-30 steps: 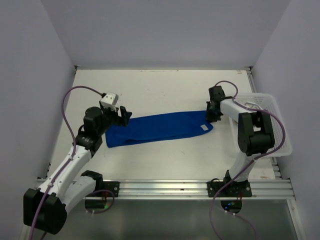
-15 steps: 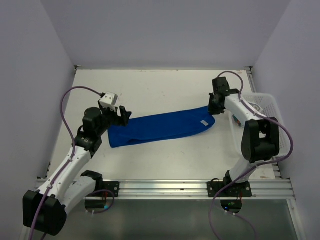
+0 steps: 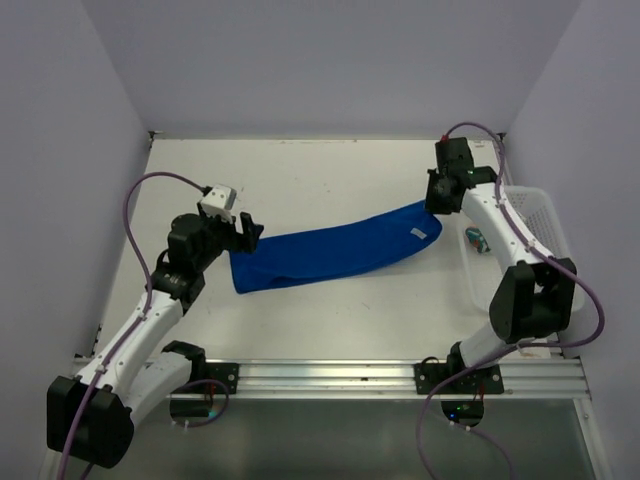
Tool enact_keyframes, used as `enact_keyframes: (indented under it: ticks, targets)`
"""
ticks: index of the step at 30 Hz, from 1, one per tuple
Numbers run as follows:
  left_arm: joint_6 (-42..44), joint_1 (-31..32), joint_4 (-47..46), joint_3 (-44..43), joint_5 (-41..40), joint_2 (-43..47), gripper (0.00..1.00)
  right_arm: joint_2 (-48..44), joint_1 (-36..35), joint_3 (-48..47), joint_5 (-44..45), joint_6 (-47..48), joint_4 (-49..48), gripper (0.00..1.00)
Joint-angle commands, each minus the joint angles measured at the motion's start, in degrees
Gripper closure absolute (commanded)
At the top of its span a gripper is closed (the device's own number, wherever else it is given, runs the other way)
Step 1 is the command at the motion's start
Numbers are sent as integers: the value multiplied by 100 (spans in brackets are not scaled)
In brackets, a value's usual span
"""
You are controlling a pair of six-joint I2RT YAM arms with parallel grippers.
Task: Roll the towels
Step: Fold the towel
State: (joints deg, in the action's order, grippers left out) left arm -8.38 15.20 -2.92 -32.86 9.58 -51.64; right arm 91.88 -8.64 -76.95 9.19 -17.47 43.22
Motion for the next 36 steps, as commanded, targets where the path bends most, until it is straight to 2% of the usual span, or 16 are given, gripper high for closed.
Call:
enact_keyframes:
  ticks: [1,9,18,28,36]
  targets:
    - [-76,44,-69,-106,8,-22,22,-591,-6,-610,389,183,292,100]
    - [-120,44,-104,-124,228,-118,22,-794,-6,-1269,724,359,810,100]
    - [-146,44,-104,-142,360,-163,22,-768,-322,-1568,154,289,793,100]
    - [-164,44,-121,-124,421,-110,22,-224,-1666,-1973,56,-10,617,100]
    - [-190,44,-121,-124,448,-57,22,961,-3202,-2859,723,-221,995,100]
